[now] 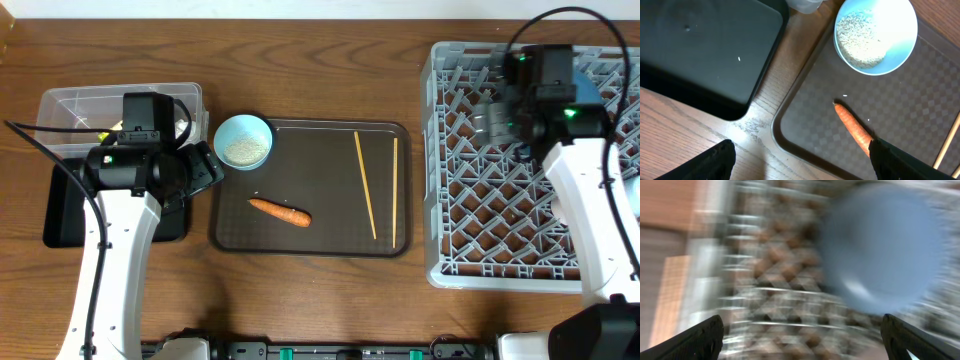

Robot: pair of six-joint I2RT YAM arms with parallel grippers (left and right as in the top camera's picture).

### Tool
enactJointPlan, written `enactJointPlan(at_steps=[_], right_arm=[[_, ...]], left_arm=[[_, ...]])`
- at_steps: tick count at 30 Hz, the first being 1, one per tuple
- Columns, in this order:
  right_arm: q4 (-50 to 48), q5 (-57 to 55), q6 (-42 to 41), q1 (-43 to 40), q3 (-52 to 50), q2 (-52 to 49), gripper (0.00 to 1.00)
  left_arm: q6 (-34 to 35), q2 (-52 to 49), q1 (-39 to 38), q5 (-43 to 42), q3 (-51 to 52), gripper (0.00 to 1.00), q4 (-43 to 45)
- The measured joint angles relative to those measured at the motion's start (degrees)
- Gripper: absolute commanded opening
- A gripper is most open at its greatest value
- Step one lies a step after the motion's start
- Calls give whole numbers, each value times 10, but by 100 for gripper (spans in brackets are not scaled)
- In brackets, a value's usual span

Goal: Sort waste into correct bins and load items into the dishwasher rack
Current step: 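Release the plate and move right gripper to the chopsticks, then grasp one wooden chopstick and carry it into the rack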

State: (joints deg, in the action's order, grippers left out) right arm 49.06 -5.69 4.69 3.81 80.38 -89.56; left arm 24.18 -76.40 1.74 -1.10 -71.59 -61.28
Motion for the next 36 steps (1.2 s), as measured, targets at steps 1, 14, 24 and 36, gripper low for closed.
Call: enactJointPlan(at_steps=[1, 14, 24, 36], right_arm=[[0, 45, -11, 12, 0, 0, 96], [-6, 125, -187, 227, 0, -12, 77], [-37, -5, -300, 326, 0, -181, 77], [-69, -13, -348, 326, 0, -260, 71]], left_arm=[[0, 0, 0, 0, 0, 88, 0], [0, 0, 0, 0, 0, 88, 0], [0, 0, 0, 0, 0, 88, -4], [0, 0, 0, 0, 0, 88, -11]])
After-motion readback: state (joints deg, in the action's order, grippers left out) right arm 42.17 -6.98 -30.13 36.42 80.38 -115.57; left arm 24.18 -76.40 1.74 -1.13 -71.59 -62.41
